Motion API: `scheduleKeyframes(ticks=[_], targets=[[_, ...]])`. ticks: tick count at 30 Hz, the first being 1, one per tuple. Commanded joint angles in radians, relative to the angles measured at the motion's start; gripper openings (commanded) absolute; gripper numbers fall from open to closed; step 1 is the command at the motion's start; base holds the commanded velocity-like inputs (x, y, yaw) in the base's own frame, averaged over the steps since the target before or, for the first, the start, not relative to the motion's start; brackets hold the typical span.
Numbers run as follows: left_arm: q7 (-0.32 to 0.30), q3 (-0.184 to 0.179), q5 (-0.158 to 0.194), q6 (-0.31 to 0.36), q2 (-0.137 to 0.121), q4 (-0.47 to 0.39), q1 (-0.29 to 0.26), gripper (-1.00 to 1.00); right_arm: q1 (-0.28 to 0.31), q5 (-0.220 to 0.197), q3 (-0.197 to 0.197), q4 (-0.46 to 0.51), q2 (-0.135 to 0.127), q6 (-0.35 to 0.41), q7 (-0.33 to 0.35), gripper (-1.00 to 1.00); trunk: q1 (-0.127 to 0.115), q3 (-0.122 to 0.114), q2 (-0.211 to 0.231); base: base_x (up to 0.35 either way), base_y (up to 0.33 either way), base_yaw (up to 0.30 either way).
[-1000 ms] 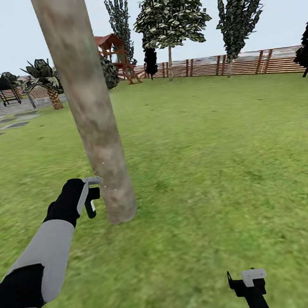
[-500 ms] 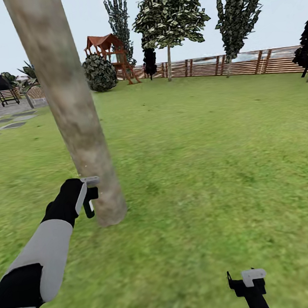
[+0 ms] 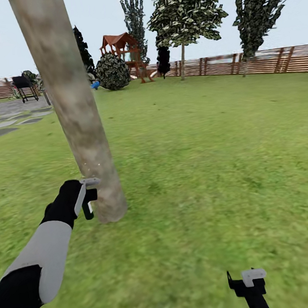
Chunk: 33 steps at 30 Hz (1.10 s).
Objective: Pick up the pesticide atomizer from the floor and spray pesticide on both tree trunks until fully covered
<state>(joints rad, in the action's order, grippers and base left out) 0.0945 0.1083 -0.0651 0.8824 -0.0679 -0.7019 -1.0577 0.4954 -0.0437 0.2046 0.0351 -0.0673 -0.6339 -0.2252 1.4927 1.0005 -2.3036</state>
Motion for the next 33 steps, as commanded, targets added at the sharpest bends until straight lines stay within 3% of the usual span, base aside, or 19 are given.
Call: scheduleKeyframes(ticks=[1, 12, 17, 19, 22, 23, 28, 33], targets=[[-0.002, 0.002, -0.007, 0.004, 0.0, -0.001, -0.001, -1.0, 0.0, -0.004, 0.009, 0.0, 0.0, -0.001, -0.005, 1.0, 0.0, 0.001, 0.0, 0.113, -0.272, 0.274], [-0.001, 0.001, -0.005, 0.003, 0.003, 0.0, 0.002, -1.0, 0.0, -0.005, 0.009, 0.0, 0.0, -0.002, -0.005, 1.0, 0.0, 0.001, 0.0, 0.143, -0.246, 0.034], [-0.001, 0.001, -0.008, 0.003, 0.0, 0.0, 0.004, -1.0, 0.0, -0.005, 0.009, 0.0, 0.0, -0.002, -0.005, 1.0, 0.0, 0.001, 0.0, 0.005, -0.274, 0.24], [-0.001, 0.002, -0.011, 0.003, -0.009, 0.001, 0.007, -1.0, 0.0, -0.005, 0.009, 0.0, 0.0, -0.002, -0.005, 1.0, 0.0, 0.001, 0.0, 0.0, -0.276, 0.276], [-0.001, 0.002, -0.009, 0.002, -0.052, 0.008, 0.009, -1.0, 0.0, -0.005, 0.009, 0.0, 0.0, -0.002, -0.005, 1.0, 0.0, 0.001, 0.0, 0.002, -0.276, 0.277], [-0.001, 0.001, -0.007, 0.002, -0.055, 0.01, 0.016, -1.0, 0.0, -0.005, 0.009, 0.0, 0.0, -0.002, -0.005, 1.0, 0.0, 0.001, 0.0, 0.045, -0.276, 0.277], [0.001, 0.0, -0.004, 0.001, -0.025, 0.003, 0.03, -1.0, 0.0, -0.005, 0.009, 0.0, 0.0, -0.003, -0.005, 1.0, 0.0, 0.001, 0.0, 0.137, -0.258, 0.176], [-0.001, 0.001, -0.004, 0.0, -0.02, 0.001, 0.03, -1.0, 0.0, -0.004, 0.009, 0.0, 0.0, -0.003, -0.006, 1.0, 0.0, 0.001, 0.0, 0.219, -0.212, 0.008]])
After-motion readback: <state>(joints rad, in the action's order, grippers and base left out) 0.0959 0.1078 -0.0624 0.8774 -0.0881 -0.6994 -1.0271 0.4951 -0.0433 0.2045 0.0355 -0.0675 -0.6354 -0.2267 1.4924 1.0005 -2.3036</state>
